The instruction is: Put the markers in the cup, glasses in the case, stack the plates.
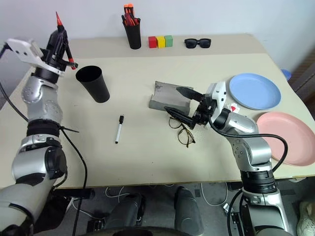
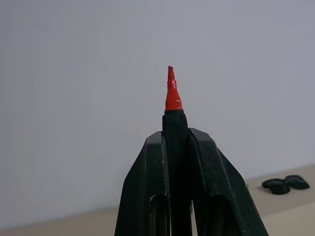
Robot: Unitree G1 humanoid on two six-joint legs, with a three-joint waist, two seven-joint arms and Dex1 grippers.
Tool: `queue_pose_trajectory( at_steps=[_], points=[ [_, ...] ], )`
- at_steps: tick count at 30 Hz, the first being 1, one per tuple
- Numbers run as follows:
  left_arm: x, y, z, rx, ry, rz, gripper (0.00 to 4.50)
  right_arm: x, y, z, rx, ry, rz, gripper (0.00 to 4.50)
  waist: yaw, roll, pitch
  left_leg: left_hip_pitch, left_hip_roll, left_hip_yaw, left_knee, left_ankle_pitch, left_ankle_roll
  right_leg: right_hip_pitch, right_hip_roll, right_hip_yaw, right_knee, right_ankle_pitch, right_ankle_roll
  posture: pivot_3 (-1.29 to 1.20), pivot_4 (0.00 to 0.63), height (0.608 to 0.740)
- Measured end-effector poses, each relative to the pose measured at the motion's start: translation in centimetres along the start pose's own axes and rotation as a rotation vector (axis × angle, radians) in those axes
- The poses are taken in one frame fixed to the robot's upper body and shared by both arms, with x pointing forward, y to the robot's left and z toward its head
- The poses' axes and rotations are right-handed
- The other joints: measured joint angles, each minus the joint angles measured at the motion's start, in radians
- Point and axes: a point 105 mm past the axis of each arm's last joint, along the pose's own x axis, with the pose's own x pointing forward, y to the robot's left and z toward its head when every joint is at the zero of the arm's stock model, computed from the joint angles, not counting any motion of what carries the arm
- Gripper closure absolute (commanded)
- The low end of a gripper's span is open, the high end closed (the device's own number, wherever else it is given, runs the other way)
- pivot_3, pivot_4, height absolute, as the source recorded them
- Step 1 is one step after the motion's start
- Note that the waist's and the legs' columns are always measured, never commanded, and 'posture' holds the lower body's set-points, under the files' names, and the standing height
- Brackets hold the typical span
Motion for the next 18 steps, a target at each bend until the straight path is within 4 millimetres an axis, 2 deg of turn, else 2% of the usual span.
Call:
queue_pose_trajectory(
  at_steps=[5,14,15,18],
  points=[
    [-0.7,-1.5,-1.8,-0.058,0.008,-0.042,4.43,0.1,0.1,0.1,-0.006,-0.002,-0.002,0.4,-0.002,0.0,0.0,0.0,0.0,0.0,0.0,0.0,0.0,0.0,0.0,0.0,0.0,0.0,0.0,0.0,0.15,0.74],
    [-1.5,-1.6,-3.1,-0.073,0.042,-0.036,4.43,0.1,0.1,0.2,-0.012,0.0,-0.007,0.4,-0.003,0.0,0.0,0.0,0.0,0.0,0.0,0.0,0.0,0.0,0.0,0.0,0.0,0.0,0.0,0.0,0.15,0.74],
    [-1.5,-1.5,-3.2,-0.073,0.043,-0.035,3.44,0.0,0.1,0.1,-0.01,0.002,-0.008,0.4,-0.002,0.0,0.0,0.0,0.0,0.0,0.0,0.0,0.0,0.0,0.0,0.0,0.0,0.0,0.0,0.0,0.15,0.74],
    [-1.5,-1.5,-3.1,-0.073,0.042,-0.032,2.08,0.0,0.2,0.1,-0.017,0.006,-0.007,0.4,-0.002,0.0,0.0,0.0,0.0,0.0,0.0,0.0,0.0,0.0,0.0,0.0,0.0,0.0,0.0,0.0,0.15,0.74]
  ],
)
